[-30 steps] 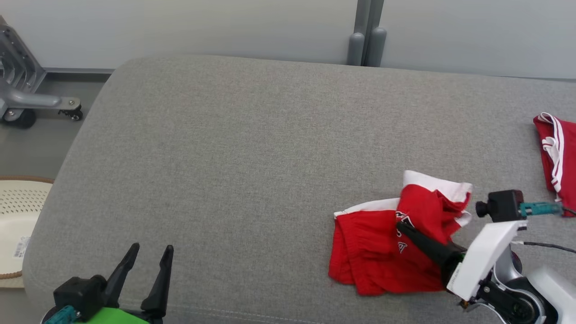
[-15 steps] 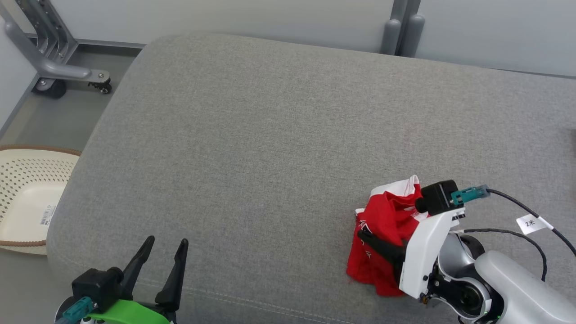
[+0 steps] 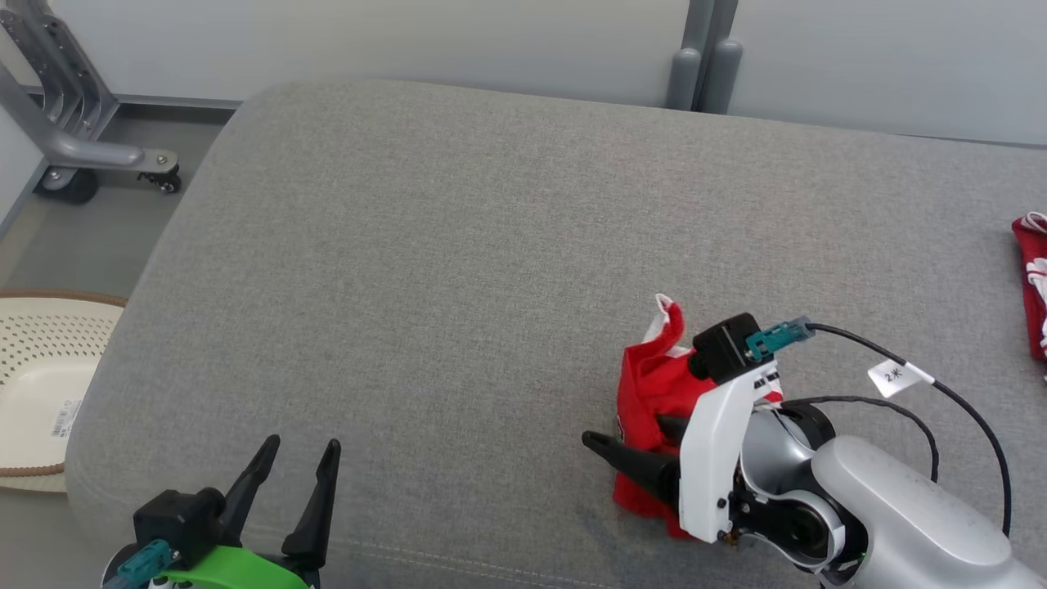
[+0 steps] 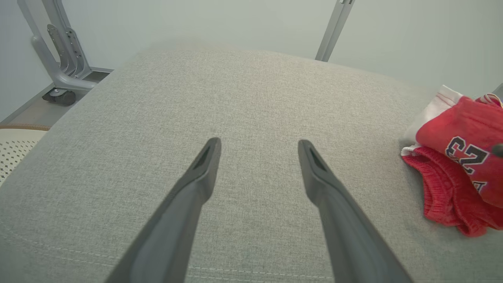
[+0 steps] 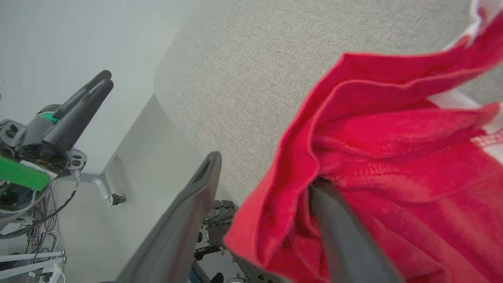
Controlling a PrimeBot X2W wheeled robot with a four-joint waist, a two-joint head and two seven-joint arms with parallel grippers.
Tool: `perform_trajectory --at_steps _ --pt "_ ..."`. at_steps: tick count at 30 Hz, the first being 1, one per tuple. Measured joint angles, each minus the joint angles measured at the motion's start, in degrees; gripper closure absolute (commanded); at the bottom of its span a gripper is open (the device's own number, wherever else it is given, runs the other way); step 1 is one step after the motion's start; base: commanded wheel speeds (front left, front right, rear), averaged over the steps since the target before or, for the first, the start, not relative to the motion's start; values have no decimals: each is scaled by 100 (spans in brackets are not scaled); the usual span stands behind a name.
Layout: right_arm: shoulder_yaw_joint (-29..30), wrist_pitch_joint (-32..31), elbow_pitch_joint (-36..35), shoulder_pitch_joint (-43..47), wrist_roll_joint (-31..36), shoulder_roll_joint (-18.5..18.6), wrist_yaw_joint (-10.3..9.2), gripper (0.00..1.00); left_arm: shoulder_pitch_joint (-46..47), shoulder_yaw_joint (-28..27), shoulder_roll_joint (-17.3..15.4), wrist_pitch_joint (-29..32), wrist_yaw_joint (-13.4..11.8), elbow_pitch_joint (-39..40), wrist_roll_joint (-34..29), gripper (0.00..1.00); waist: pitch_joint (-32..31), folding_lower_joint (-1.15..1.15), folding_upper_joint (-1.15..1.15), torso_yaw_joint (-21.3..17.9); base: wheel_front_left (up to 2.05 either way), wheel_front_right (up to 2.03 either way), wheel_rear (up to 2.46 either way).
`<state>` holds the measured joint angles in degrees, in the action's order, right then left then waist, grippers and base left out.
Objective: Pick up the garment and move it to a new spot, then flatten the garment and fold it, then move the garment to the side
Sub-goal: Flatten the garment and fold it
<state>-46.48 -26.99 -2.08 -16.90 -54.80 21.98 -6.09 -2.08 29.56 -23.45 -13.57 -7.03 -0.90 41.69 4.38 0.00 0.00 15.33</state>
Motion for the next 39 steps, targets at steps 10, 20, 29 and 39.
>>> perform_trajectory --at_steps 10,20,29,39 --pt "-431 -492 -259 -413 289 -32 53 0 20 70 -10 97 48 13 -1 0 -79 0 0 -101 0 0 0" --pt "-151 -399 -560 -399 113 -331 33 0 41 45 -42 101 48 16 -1 0 -98 0 0 -147 0 0 0" --pt "843 -102 -370 281 33 667 -108 0 7 -174 -118 92 46 138 22 0 -99 0 0 -371 0 0 0" --pt "1392 205 300 1193 -279 916 -110 0 13 -194 -77 80 45 297 -97 0 45 0 0 -445 0 0 0"
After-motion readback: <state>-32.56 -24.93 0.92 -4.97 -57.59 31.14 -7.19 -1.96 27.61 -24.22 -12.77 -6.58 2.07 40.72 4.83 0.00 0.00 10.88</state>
